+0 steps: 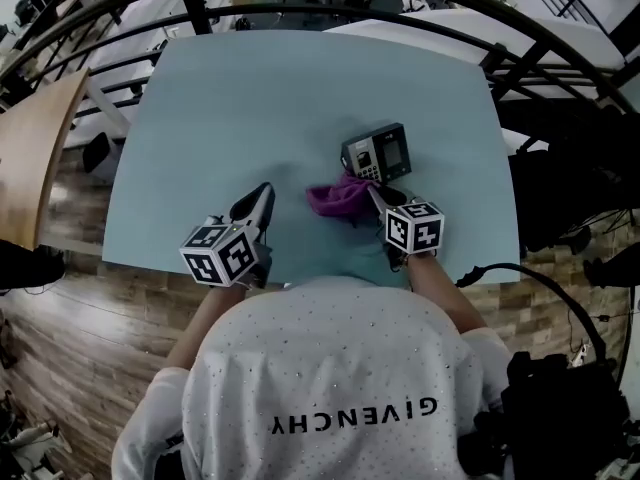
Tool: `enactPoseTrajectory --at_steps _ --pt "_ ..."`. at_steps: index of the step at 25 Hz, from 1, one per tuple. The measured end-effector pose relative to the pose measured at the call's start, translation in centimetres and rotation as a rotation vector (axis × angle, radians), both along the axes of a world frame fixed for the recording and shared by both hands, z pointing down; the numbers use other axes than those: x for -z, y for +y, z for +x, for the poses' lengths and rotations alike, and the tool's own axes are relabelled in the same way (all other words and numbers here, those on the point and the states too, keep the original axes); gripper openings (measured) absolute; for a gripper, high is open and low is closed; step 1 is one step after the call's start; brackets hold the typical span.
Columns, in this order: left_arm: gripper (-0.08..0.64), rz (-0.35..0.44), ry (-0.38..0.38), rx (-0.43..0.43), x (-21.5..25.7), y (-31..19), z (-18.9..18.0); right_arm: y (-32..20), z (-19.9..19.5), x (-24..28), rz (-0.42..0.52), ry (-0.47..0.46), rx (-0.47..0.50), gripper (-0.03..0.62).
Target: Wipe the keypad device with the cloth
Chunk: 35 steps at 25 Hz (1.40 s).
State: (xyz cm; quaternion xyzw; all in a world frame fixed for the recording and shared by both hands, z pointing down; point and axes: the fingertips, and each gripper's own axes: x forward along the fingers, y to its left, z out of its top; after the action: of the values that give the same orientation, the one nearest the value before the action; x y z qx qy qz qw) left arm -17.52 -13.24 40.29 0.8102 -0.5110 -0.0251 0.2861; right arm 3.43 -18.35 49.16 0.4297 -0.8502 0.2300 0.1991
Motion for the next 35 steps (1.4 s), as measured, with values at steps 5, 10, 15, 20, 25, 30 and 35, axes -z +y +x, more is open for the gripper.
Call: enactPoseTrajectory --at_steps 5,10,15,20,25,30,35 --pt "0.000 0.026 0.029 0.013 1.5 2.7 2.5 2.3 2.4 -1.0 -0.095 -0.063 0.008 0.048" --pt "0.000 0.075 0.074 0.069 3.4 4.9 5.8 3.5 4.7 3.3 -0.059 -0.163 0.047 0.046" --pt "0.000 0.135 0.071 0.073 6.5 5.9 9.9 4.3 8.6 10.3 0.026 -0.281 -0.007 0.044" --pt "0.000 0.191 0.050 0.029 9.1 7.3 15.5 6.6 13.6 15.4 0.116 -0.367 -0.063 0.044" --pt "0.000 0.213 0.036 0.032 10.0 10.7 18.5 10.1 18.0 19.5 0.239 -0.359 -0.060 0.043" --pt "0.000 0.200 0.026 0.067 8.7 14.7 20.4 13.8 20.8 20.1 0.292 -0.304 -0.028 0.043" --pt "0.000 0.202 0.000 0.090 8.8 17.1 21.2 15.9 22.1 19.4 0.282 -0.293 -0.015 0.040"
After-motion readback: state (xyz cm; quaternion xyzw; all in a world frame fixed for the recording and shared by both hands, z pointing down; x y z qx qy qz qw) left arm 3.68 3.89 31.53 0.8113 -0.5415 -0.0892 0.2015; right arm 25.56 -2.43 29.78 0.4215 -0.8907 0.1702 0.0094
